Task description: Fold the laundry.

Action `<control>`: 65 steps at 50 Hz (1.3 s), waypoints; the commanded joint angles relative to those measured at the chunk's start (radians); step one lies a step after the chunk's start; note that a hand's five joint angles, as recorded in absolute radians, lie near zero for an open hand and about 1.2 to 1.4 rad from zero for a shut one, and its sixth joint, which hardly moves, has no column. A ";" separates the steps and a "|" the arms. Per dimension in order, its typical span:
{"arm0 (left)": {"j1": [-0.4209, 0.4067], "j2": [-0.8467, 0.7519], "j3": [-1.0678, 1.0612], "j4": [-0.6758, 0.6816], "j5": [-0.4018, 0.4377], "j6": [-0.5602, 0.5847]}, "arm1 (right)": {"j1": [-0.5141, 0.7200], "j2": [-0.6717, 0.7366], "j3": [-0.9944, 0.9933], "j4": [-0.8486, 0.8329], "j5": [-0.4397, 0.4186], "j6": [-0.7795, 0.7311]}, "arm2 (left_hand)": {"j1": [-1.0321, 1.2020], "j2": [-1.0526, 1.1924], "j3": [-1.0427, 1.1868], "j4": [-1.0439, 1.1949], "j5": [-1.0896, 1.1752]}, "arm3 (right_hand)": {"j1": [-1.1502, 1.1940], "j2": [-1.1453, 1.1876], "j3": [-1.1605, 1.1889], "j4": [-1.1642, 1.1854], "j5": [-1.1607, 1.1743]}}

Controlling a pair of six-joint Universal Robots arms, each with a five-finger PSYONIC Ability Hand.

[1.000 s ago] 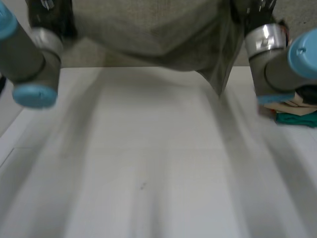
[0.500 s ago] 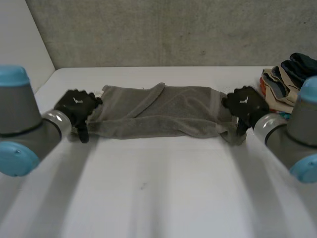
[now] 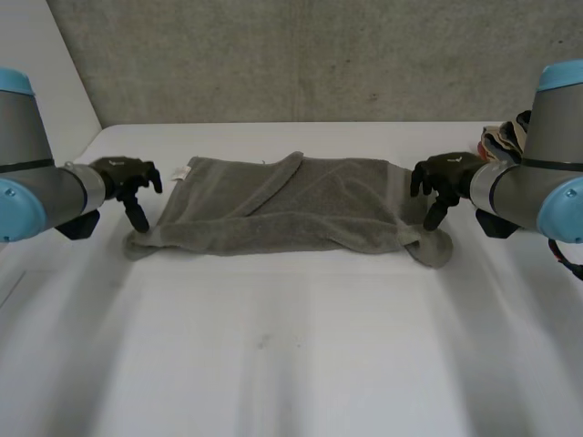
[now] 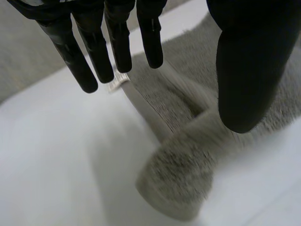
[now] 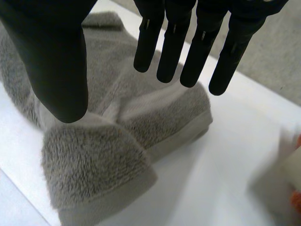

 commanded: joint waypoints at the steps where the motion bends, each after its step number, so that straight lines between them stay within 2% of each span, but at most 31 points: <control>1: 0.001 -0.054 0.035 -0.048 0.000 0.023 | -0.002 0.053 -0.036 0.039 0.002 -0.007 | -0.001 0.003 0.001 0.007 0.009 | -0.014 -0.015 -0.014 -0.014 -0.010; 8: -0.002 -0.062 0.003 -0.048 0.000 0.051 | 0.001 0.068 -0.013 0.041 0.002 -0.033 | 0.008 0.011 0.010 0.016 0.017 | -0.052 -0.053 -0.053 -0.053 -0.048; 12: 0.001 -0.054 -0.027 -0.050 0.003 0.074 | -0.003 0.062 0.021 0.044 -0.004 -0.040 | 0.175 0.178 0.177 0.183 0.185 | -0.023 -0.024 -0.024 -0.023 -0.019; 20: 0.009 -0.004 -0.109 -0.050 0.015 0.105 | -0.009 0.036 0.098 0.050 -0.015 -0.085 | 0.187 0.190 0.189 0.195 0.196 | -0.023 -0.024 -0.024 -0.023 -0.019; 23: 0.009 0.013 -0.124 -0.053 0.015 0.121 | -0.012 0.021 0.119 0.053 -0.017 -0.099 | 0.386 0.389 0.388 0.394 0.395 | 0.158 0.158 0.158 0.158 0.162; 24: 0.007 0.022 -0.133 -0.061 0.015 0.128 | -0.014 0.010 0.125 0.056 -0.014 -0.102 | 0.593 0.596 0.595 0.601 0.603 | 0.418 0.417 0.417 0.417 0.422; 25: 0.007 0.028 -0.135 -0.068 0.014 0.131 | -0.014 0.001 0.130 0.057 -0.014 -0.100 | 0.685 0.689 0.687 0.694 0.695 | 0.542 0.542 0.542 0.542 0.547; 26: 0.006 0.048 -0.139 -0.088 0.011 0.135 | -0.018 -0.019 0.138 0.057 -0.014 -0.103 | 0.846 0.849 0.848 0.854 0.855 | 0.704 0.703 0.703 0.703 0.708; 28: 0.007 0.073 -0.141 -0.111 0.006 0.141 | -0.025 -0.051 0.148 0.057 -0.015 -0.103 | 0.950 0.953 0.952 0.958 0.959 | 0.770 0.770 0.770 0.770 0.774; 37: 0.021 0.356 -0.161 -0.214 0.058 0.126 | -0.072 -0.359 0.257 0.041 -0.041 -0.157 | 0.950 0.953 0.952 0.958 0.960 | 0.770 0.770 0.770 0.770 0.774; 42: 0.030 0.543 -0.141 -0.216 0.075 0.091 | -0.104 -0.557 0.271 -0.027 -0.092 -0.162 | 0.950 0.953 0.952 0.958 0.960 | 0.770 0.770 0.770 0.770 0.774; 47: 0.033 0.642 -0.107 -0.182 0.074 0.036 | -0.130 -0.651 0.266 -0.125 -0.103 -0.129 | 0.950 0.953 0.952 0.958 0.960 | 0.770 0.770 0.770 0.770 0.774; 55: 0.030 0.621 -0.112 -0.044 0.034 -0.001 | -0.147 -0.623 0.266 -0.194 -0.090 -0.111 | 0.950 0.953 0.952 0.958 0.960 | 0.770 0.770 0.770 0.770 0.774; 61: 0.009 0.443 -0.093 0.040 -0.024 0.054 | -0.121 -0.482 0.253 -0.252 -0.061 -0.129 | 0.950 0.953 0.952 0.958 0.960 | 0.770 0.770 0.770 0.770 0.774; 65: -0.030 0.328 -0.002 0.134 -0.049 0.088 | -0.077 -0.374 0.207 -0.393 -0.015 -0.128 | 0.950 0.953 0.952 0.958 0.960 | 0.770 0.770 0.770 0.770 0.774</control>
